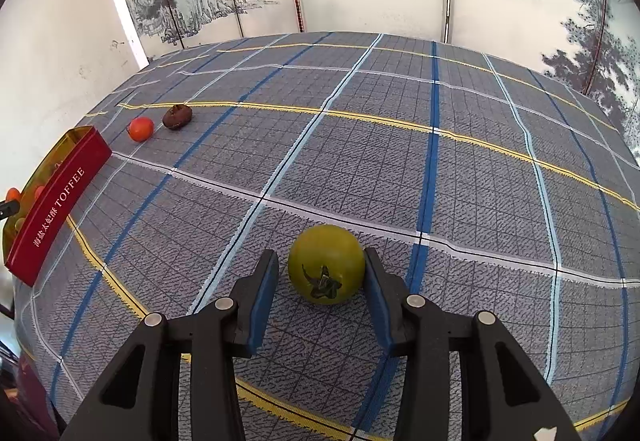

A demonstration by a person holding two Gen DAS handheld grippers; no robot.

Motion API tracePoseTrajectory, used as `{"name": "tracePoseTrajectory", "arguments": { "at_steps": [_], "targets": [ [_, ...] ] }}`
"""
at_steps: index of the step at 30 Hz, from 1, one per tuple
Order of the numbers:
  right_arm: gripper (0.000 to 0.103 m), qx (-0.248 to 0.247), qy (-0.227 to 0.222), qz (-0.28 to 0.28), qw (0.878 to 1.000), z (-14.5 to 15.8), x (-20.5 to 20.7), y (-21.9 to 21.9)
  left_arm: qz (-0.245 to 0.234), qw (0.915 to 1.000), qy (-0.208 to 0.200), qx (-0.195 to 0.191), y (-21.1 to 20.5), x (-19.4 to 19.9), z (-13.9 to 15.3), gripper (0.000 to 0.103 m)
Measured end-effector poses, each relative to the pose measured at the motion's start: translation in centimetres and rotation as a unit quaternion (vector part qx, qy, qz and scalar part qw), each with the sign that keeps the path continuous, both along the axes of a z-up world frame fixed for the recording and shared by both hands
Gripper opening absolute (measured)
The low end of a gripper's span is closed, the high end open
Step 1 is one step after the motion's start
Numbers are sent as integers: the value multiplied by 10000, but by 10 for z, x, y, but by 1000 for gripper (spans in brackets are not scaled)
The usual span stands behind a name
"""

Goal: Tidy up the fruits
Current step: 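Carry the mandarin into the tin and open the left gripper, then carry the yellow-green fruit into the tin and open the right gripper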

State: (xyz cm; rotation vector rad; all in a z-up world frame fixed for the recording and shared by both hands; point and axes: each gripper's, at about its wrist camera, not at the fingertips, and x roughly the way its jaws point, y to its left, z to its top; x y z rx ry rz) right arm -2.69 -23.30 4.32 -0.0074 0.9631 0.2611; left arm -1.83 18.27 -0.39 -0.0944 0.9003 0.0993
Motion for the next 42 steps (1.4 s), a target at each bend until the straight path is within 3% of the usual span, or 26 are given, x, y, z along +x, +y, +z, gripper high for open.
{"name": "tracePoseTrajectory", "arguments": {
  "at_steps": [31, 33, 37, 40, 42],
  "targets": [
    [47, -126, -5, 66, 9999, -1, -1, 7, -495, 9982, 182, 277, -38, -3, -16, 37],
    [61, -165, 10, 35, 9999, -1, 0, 7, -536, 9979, 195, 312, -41, -3, -15, 38],
    [64, -198, 18, -1, 9998, -1, 1, 6, -539, 9977, 155, 380, -43, -5, -14, 38],
    [64, -206, 17, 0, 9998, -2, 1, 6, -473, 9978, 99, 457, -43, -6, -12, 45],
    [64, -221, 16, 3, 9998, -2, 1, 5, -435, 9977, 10, 512, -42, -8, -8, 55]
  ]
}}
